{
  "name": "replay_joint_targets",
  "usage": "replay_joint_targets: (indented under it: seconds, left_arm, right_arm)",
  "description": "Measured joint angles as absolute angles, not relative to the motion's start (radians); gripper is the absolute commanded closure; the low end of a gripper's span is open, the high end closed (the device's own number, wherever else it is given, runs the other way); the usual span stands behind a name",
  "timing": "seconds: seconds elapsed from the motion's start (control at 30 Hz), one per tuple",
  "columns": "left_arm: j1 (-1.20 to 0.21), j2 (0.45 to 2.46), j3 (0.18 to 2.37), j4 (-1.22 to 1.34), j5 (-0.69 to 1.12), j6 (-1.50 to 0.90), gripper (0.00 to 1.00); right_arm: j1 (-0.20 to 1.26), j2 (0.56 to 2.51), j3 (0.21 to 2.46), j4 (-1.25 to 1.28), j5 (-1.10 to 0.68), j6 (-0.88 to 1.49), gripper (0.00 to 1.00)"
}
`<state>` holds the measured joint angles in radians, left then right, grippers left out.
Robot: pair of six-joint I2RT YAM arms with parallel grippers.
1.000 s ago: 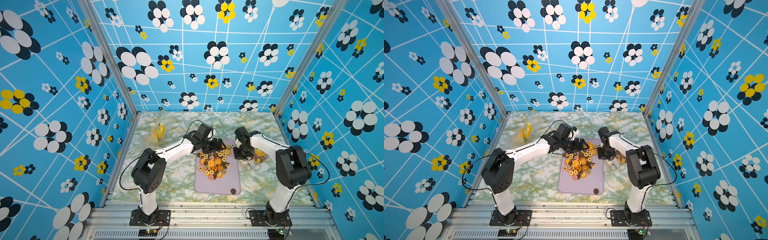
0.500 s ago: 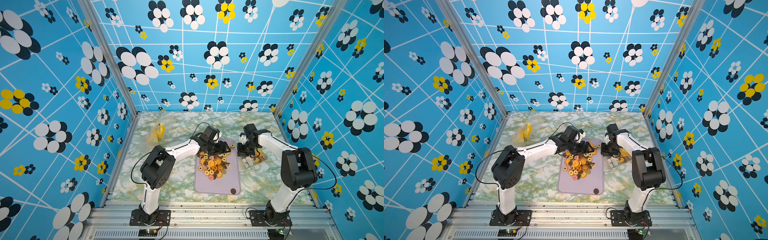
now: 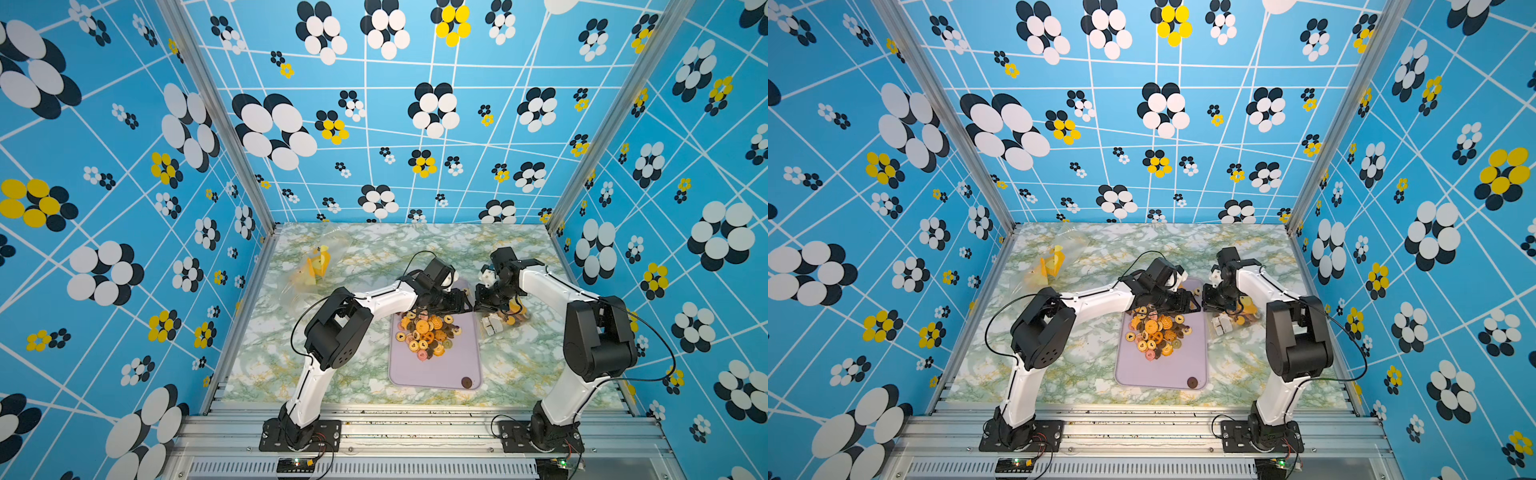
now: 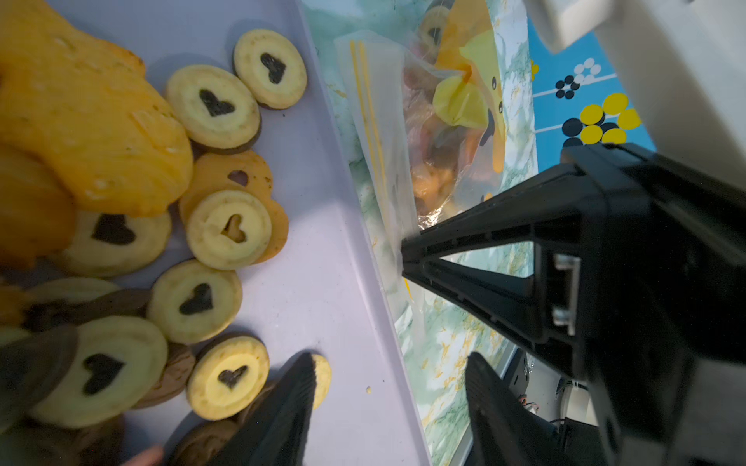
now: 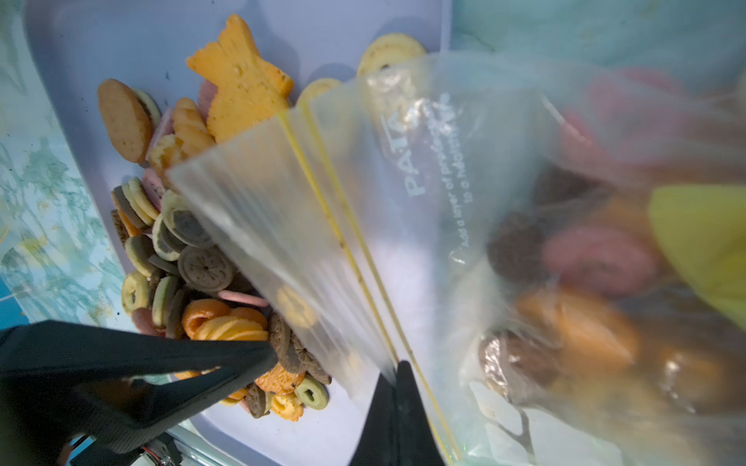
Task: Pour cookies out of the ziploc bag
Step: Open the ziploc bag at the center of the board.
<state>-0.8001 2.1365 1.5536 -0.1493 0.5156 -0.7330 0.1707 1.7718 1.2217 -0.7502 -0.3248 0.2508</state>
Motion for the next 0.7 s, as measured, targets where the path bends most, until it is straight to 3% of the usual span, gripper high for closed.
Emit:
replay_joint_targets:
  seconds: [0.27, 0.7]
  left_arm:
    - [-0.8, 2.186, 1.599, -0.149, 0.516, -0.733, 0.41]
    - [-0.803, 2.233, 1.66, -0.141, 0.517, -0.737, 0.54]
  right_arm:
    - [0.158, 1.772, 1.217, -0.747, -0.357, 0.259, 1.0]
    - [0.155, 1.766, 1.202, -0.743, -0.377, 0.266, 1.0]
